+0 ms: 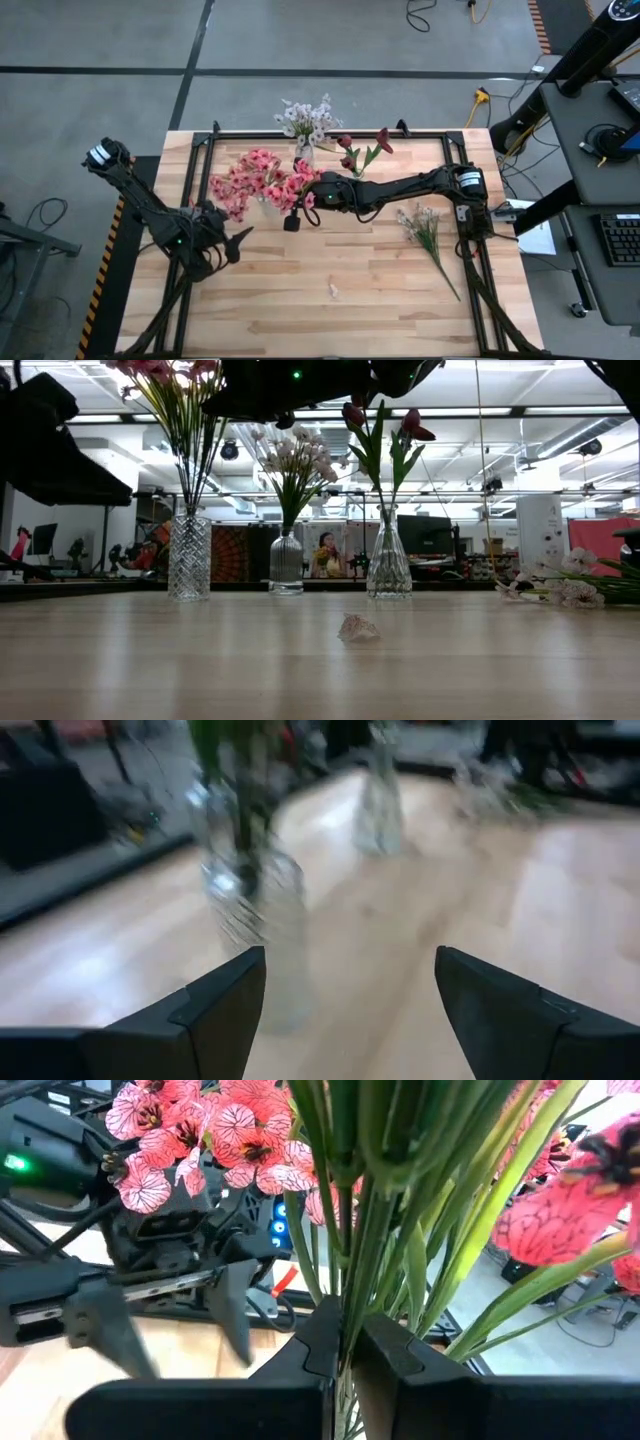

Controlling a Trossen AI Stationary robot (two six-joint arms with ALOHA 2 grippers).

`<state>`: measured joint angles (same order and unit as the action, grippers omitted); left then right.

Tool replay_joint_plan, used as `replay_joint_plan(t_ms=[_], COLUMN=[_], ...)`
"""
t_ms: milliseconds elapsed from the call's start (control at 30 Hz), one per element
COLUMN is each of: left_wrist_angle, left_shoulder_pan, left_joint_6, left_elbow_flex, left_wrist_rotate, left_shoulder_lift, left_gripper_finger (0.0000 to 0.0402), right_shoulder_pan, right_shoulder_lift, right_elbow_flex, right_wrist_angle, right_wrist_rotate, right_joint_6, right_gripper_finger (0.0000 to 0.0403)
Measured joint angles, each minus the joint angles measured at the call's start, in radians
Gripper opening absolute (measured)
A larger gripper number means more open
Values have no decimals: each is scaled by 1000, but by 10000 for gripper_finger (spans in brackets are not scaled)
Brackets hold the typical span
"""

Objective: Sort flowers into vase by color
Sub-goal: Put the pink flower into the bottom left transparent vase

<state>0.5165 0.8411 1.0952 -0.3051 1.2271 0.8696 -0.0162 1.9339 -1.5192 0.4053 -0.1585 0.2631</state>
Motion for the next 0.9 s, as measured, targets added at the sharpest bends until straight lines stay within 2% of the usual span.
replay_joint_plan(t_ms=[167,333,433,500,700,900], left_wrist_angle=[-187,-529,-612,-539,-271,-253], left_shoulder_pan=[-2,-2,-2,-9,-73,-179], left_joint_6=[-186,-660,-868,-882,-759,-737], left_elbow_flex=[-7,-7,-9,-8,34,141], left_wrist_rotate=[-263,-411,-497,-500,-437,-376], left_shoulder_lift=[-16,-48,-107,-163,-349,-491], left_gripper_finger=[265,238,220,210,192,184], right_shoulder_pan=[0,0,0,0,0,0], right_shoulder_lift=[0,0,0,0,0,0], right_elbow_flex=[0,0,0,0,0,0], right_wrist_angle=[0,-4,-5,-5,-5,-5], right_wrist_rotate=[0,0,0,0,0,0], right_joint_6=[10,12,12,12,10,9], right_gripper_finger=[13,13,13,13,13,13])
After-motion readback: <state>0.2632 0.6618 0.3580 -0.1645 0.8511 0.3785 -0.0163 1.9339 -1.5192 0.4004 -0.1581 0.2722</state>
